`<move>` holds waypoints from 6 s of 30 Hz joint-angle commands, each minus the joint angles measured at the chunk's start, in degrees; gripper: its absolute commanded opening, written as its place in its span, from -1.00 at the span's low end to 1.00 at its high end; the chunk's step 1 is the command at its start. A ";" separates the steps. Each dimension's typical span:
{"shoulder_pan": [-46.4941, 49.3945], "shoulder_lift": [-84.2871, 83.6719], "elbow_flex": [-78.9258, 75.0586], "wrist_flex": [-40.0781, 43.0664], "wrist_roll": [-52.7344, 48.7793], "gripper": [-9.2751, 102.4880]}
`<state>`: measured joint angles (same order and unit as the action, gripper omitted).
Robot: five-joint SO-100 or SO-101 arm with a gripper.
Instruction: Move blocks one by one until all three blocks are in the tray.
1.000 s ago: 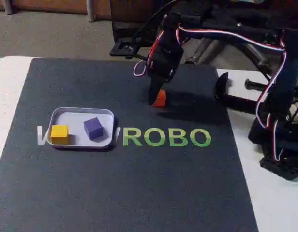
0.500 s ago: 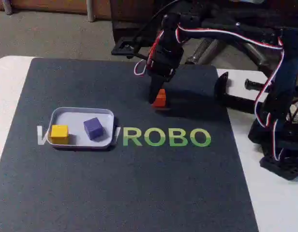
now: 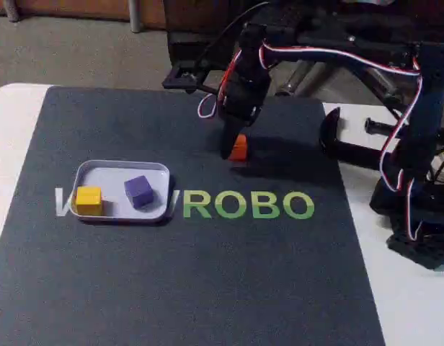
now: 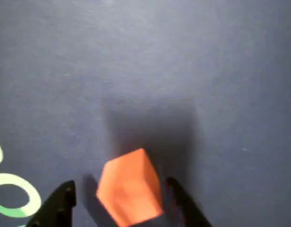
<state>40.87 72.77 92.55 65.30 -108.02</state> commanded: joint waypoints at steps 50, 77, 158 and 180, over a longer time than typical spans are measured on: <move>-1.14 4.75 4.66 -5.10 -2.20 -0.98; -22.32 -6.33 -30.85 -3.16 41.40 -0.98; -17.31 30.59 -16.26 31.46 14.68 -0.97; -16.96 85.61 59.06 -0.97 -0.88 -0.97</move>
<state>24.96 151.00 143.88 67.76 -107.75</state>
